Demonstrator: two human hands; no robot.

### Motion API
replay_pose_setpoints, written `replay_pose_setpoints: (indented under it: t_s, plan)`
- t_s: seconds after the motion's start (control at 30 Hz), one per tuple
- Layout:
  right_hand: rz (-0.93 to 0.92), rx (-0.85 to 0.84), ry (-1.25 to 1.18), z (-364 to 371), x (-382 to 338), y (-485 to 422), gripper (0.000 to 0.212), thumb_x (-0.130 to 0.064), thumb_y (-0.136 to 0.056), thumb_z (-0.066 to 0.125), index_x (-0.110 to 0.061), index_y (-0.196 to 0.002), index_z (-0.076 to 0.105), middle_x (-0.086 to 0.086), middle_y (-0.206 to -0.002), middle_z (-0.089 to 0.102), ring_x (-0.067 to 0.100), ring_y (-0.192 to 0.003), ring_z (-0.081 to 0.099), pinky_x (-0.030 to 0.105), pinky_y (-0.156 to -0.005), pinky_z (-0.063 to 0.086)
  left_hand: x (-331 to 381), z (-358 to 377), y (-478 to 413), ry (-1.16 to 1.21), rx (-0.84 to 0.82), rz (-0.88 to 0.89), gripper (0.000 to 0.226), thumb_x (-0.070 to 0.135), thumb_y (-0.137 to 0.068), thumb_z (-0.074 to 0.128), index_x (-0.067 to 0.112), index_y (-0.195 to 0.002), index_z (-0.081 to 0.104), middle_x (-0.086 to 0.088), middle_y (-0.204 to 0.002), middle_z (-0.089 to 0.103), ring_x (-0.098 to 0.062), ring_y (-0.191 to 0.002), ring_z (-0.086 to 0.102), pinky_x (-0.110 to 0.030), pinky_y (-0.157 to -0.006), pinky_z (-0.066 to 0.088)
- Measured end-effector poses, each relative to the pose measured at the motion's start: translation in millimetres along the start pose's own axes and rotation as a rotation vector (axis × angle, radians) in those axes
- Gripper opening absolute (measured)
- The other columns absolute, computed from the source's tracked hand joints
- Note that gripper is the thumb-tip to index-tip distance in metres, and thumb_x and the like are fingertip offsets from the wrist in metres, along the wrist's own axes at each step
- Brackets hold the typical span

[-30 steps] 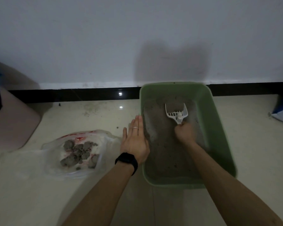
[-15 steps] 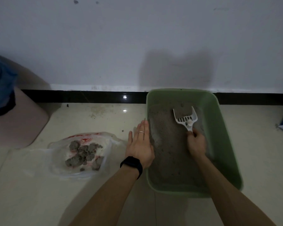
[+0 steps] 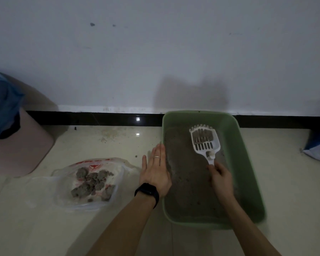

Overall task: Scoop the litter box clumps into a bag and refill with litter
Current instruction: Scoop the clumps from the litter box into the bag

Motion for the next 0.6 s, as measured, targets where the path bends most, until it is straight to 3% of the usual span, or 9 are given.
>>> replay_pose_setpoints:
  t_s: [0.13,0.27,0.4,0.6]
  plan:
    - [-0.028,-0.017,0.009,-8,-2,28,0.019,-0.021,-0.099,0.052,-0.023,-0.110,0.066,-0.002,-0.079,0.067,0.013,-0.067,0.059,0.030,-0.061,0.047,-3,-4,-1,-0.011,-0.017,0.027,0.075,0.029,-0.098,0.026,0.017,-0.149,-0.027,0.002,-0.158,-0.027,-0.016,-0.147,-0.019,-0.044,-0.119,-0.011]
    - [-0.055,-0.033,0.029,-12,-7,50,0.018,-0.022,-0.098,0.054,-0.031,-0.109,0.064,-0.013,-0.093,0.069,0.004,-0.083,0.062,0.026,-0.071,0.048,-9,-9,-1,-0.072,-0.056,0.113,0.079,0.041,-0.097,0.029,0.019,-0.144,-0.031,0.002,-0.153,-0.034,-0.017,-0.147,-0.021,-0.043,-0.117,-0.013]
    - [-0.063,-0.004,0.023,-23,-8,65,0.021,-0.021,-0.098,0.054,-0.022,-0.111,0.070,-0.006,-0.097,0.073,0.008,-0.083,0.062,0.029,-0.076,0.050,-19,-12,-4,-0.174,-0.065,0.193,0.082,0.058,-0.095,0.024,0.022,-0.148,-0.027,0.002,-0.156,-0.029,-0.016,-0.147,-0.019,-0.042,-0.115,-0.015]
    - [-0.067,0.021,0.053,-36,-11,78,0.019,-0.021,-0.097,0.055,-0.024,-0.108,0.070,-0.011,-0.072,0.061,0.013,-0.074,0.055,0.026,-0.070,0.042,-18,-22,-7,-0.263,-0.111,0.252,0.082,0.065,-0.093,0.019,0.022,-0.152,-0.019,0.001,-0.161,-0.019,-0.016,-0.148,-0.017,-0.043,-0.118,-0.012]
Point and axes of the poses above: each hand's wrist, its own y-axis away from the middle knuckle, its own z-axis out of the palm, x = y × z, the point moved 4 cm from there along -y, towards the middle knuckle
